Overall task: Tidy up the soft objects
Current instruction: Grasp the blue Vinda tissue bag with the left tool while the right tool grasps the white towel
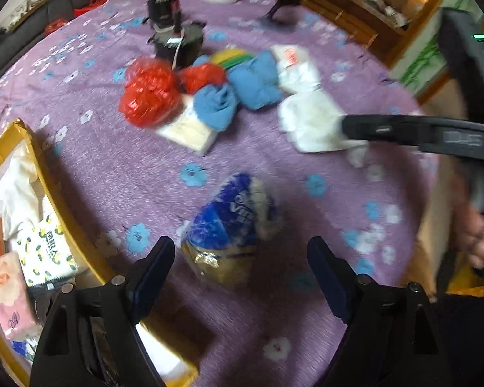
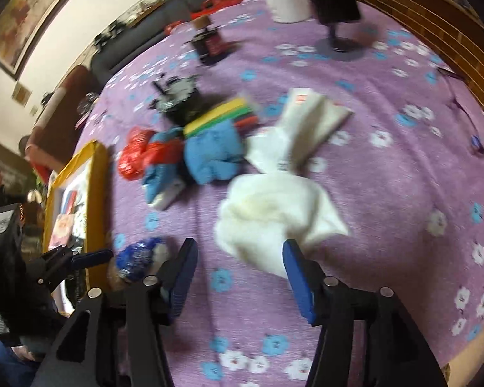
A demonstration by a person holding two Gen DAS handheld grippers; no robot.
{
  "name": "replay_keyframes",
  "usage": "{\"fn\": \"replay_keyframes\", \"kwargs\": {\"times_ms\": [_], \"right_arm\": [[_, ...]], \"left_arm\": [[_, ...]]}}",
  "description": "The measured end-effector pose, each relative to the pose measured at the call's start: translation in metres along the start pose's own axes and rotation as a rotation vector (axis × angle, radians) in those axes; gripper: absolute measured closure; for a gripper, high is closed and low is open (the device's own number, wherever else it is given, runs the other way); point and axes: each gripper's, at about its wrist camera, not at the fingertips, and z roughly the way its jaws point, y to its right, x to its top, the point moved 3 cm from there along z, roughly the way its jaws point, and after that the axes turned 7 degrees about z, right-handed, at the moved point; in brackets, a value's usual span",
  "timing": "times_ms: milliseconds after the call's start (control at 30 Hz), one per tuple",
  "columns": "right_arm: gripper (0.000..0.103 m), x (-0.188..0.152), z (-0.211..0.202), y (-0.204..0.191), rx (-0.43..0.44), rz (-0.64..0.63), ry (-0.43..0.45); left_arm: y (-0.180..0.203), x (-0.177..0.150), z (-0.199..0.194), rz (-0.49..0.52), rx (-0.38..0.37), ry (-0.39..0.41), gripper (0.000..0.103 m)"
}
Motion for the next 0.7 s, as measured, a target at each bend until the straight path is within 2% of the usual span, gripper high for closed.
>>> {"fn": "replay_keyframes", "kwargs": {"times_ms": [100, 133, 167, 200, 233, 267, 500, 567, 633, 667, 700], "right_arm": [[0.042, 0.002, -0.002, 0.01, -0.028, 0.004, 0.012], [0.039, 0.004, -0.003, 0.012, -0.041, -0.005, 0.023], [0.032, 0.006, -0.003, 0.014, -0.052, -0.012, 0.029], [0.025, 0.008, -0.001, 0.013, -0.063, -0.02, 0.035], [0.022, 0.011, 0.001, 0.013, -0.075, -0.035, 0.041], [0.022, 0.012, 0.003, 0.013, -0.081, -0.047, 0.039], [0.021, 0.026, 0.032, -0.007, -0.142, -0.163, 0.015], [0.022, 0.023, 0.044, -0.014, -0.169, -0.206, -0.016], [0.049, 0.018, 0.048, -0.016, -0.181, -0.216, -0.029], [0.07, 0.014, 0.05, -0.015, -0.185, -0.211, -0.048], [0.08, 0.012, 0.051, -0.013, -0.19, -0.196, -0.057]], "left_arm": [[-0.006, 0.003, 0.015, -0.04, 0.01, -0.037, 0.022], [-0.009, 0.003, 0.021, -0.055, 0.019, -0.054, 0.031], [-0.009, 0.003, 0.024, -0.055, 0.03, -0.059, 0.033], [-0.008, 0.003, 0.023, -0.043, 0.053, -0.041, 0.044], [-0.006, 0.004, 0.023, -0.034, 0.068, -0.04, 0.052], [-0.005, 0.005, 0.023, -0.027, 0.076, -0.037, 0.055], [-0.008, 0.003, 0.011, -0.08, 0.028, 0.001, 0.057], [-0.009, 0.0, 0.003, -0.085, 0.013, 0.025, 0.057], [-0.011, 0.0, -0.004, -0.09, -0.003, 0.049, 0.057], [-0.012, -0.001, -0.009, -0.092, -0.013, 0.068, 0.057], [-0.011, 0.0, -0.01, -0.093, -0.017, 0.077, 0.057]]}}
